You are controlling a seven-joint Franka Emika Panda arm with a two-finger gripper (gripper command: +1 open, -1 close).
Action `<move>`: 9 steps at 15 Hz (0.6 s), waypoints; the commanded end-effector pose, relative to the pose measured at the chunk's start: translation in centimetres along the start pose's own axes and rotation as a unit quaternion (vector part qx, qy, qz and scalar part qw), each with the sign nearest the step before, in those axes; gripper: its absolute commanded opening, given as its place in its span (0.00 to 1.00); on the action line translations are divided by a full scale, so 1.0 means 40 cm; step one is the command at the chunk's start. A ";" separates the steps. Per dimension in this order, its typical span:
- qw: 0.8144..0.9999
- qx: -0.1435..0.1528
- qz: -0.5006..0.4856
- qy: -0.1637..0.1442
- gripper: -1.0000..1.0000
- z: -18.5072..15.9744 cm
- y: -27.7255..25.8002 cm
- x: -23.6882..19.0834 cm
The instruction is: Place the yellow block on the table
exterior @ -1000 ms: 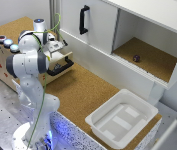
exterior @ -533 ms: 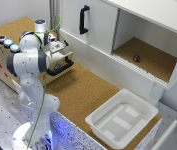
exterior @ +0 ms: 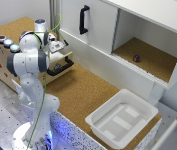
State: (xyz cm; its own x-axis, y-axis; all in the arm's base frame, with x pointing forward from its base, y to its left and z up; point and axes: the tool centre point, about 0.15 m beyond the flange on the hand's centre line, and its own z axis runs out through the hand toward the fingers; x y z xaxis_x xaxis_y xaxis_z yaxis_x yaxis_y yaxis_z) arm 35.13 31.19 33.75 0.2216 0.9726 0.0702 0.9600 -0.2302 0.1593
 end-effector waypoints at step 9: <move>0.999 -0.040 -0.017 0.003 0.00 -0.175 0.182 -0.178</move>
State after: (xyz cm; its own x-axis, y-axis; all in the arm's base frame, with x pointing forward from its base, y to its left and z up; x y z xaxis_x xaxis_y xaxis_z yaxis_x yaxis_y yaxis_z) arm 38.55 26.05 37.96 0.1955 0.9761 0.0954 0.9525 -0.2121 0.2187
